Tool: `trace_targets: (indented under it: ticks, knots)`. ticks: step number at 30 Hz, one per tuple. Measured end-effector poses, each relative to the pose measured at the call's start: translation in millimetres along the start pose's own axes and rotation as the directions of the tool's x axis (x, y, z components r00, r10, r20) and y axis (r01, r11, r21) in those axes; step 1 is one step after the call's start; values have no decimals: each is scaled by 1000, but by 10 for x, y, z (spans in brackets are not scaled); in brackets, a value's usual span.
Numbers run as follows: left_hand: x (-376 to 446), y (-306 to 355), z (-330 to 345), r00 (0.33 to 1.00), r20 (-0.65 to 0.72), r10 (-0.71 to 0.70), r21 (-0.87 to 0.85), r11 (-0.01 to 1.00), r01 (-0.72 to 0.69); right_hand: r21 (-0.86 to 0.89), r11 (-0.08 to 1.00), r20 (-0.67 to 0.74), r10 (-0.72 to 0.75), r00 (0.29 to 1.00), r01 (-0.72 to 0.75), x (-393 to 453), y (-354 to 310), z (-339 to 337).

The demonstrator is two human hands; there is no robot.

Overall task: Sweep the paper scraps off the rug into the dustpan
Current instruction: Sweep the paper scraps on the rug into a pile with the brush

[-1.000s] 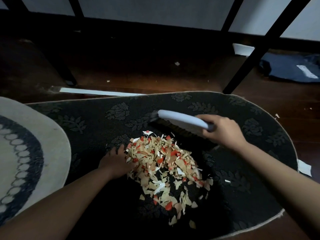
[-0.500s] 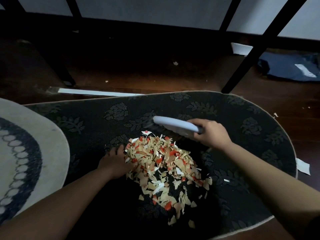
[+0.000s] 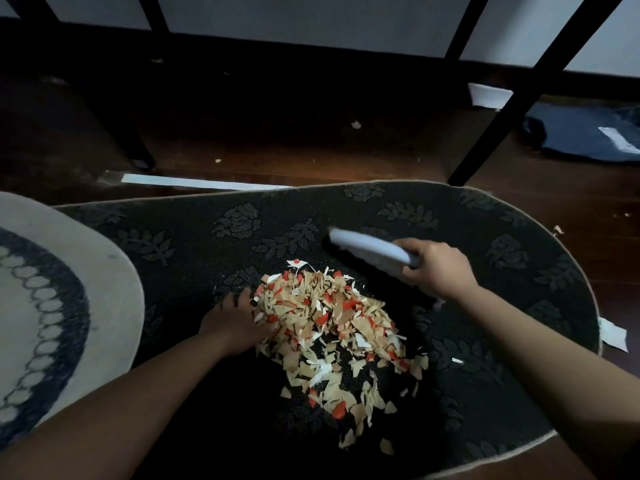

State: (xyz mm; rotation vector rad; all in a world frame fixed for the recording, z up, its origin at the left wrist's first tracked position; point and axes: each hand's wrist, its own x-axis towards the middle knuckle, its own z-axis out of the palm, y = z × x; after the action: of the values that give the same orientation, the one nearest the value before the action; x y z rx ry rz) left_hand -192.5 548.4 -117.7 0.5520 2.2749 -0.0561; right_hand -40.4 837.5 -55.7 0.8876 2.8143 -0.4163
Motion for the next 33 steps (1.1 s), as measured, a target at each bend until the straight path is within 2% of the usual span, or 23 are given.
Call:
trace_targets:
  ticks: [3,7,12,16,20,24,29,33]
  knots:
    - [-11,8,2,1000,-2,-3,9,1000,3,14,997,26,-77,997,77,-92,-32,-36]
    - [-17,4,-1,1000,-3,3,11,1000,-3,33,992,-95,-119,988,123,-185,27,-216]
    - [-5,2,5,1000,-6,-5,6,1000,5,11,1000,-165,9,986,-8,-93,205,-192]
    - [2,5,17,1000,-16,-12,16,1000,12,-19,998,-101,66,993,-68,-93,203,2]
    - [7,22,18,1000,-20,-10,30,999,11,-38,999,6,-30,1000,31,-162,70,109]
    - [9,33,30,999,-33,0,35,999,2,5,997,35,-81,996,81,-240,74,34]
    - [13,61,46,999,-45,8,36,999,-6,99,993,-98,-50,994,60,-381,170,-136]
    - [16,72,41,999,-41,13,43,999,-11,110,993,-179,59,982,-40,-344,357,-172]
